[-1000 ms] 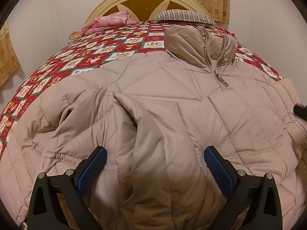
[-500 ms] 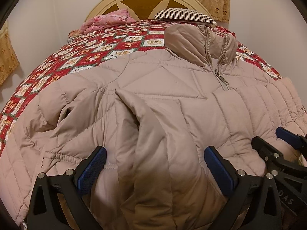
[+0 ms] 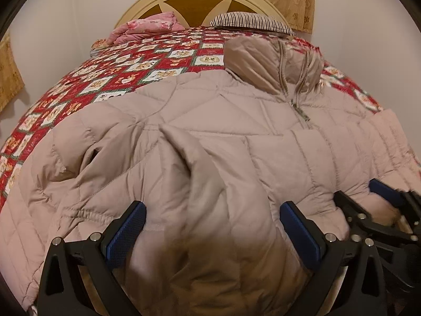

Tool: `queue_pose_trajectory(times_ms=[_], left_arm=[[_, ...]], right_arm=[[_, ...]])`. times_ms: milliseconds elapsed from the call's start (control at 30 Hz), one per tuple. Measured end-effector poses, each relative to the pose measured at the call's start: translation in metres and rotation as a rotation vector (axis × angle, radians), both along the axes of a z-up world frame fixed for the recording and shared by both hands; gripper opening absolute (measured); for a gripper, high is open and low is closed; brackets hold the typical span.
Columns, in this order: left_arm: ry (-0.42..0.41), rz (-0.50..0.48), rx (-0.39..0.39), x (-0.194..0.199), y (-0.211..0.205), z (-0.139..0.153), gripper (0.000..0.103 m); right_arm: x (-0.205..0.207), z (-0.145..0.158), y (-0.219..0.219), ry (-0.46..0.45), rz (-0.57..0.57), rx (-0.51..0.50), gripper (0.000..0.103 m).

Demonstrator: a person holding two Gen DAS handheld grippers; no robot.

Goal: Fold large clothes

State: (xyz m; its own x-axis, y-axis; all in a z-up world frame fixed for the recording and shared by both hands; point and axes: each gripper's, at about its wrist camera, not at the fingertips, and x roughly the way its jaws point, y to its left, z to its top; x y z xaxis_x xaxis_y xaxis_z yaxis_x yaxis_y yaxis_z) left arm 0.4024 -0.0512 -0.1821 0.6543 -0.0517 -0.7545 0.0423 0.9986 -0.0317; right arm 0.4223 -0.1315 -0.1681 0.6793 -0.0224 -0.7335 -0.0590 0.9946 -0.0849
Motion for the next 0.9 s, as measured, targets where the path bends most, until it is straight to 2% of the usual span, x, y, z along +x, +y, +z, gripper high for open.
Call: queue_pose_trajectory(times_ms=[167, 233, 400, 500, 633, 767, 900], left_arm=[[-0.042, 0.073, -0.046, -0.029, 0.039, 0.027, 0.102], [-0.072, 0.101, -0.040, -0.048, 0.063, 0.041, 0.102], [-0.156, 0.234, -0.027, -0.131, 0.158, 0.067, 0.102], [-0.160, 0.360, -0.014, -0.185, 0.218, 0.059, 0.102], [-0.170, 0.525, -0.006, -0.240, 0.280, 0.038, 0.102], [-0.144, 0.589, -0.080, -0.249, 0.311, 0.017, 0.102], [-0.159, 0.562, -0.119, -0.235, 0.308, 0.008, 0.097]], right_arm=[[0.000, -0.001, -0.001, -0.004, -0.004, -0.002, 0.075], [0.000, -0.001, 0.000, -0.004, -0.006, -0.010, 0.075], [-0.001, -0.001, -0.001, -0.009, -0.009, -0.017, 0.076], [-0.001, 0.000, -0.001, -0.010, -0.009, -0.015, 0.076], [-0.002, 0.001, -0.001, -0.015, -0.009, -0.019, 0.076], [-0.003, 0.001, -0.001, -0.019, -0.009, -0.024, 0.076], [-0.005, 0.001, 0.000, -0.023, -0.012, -0.035, 0.076]])
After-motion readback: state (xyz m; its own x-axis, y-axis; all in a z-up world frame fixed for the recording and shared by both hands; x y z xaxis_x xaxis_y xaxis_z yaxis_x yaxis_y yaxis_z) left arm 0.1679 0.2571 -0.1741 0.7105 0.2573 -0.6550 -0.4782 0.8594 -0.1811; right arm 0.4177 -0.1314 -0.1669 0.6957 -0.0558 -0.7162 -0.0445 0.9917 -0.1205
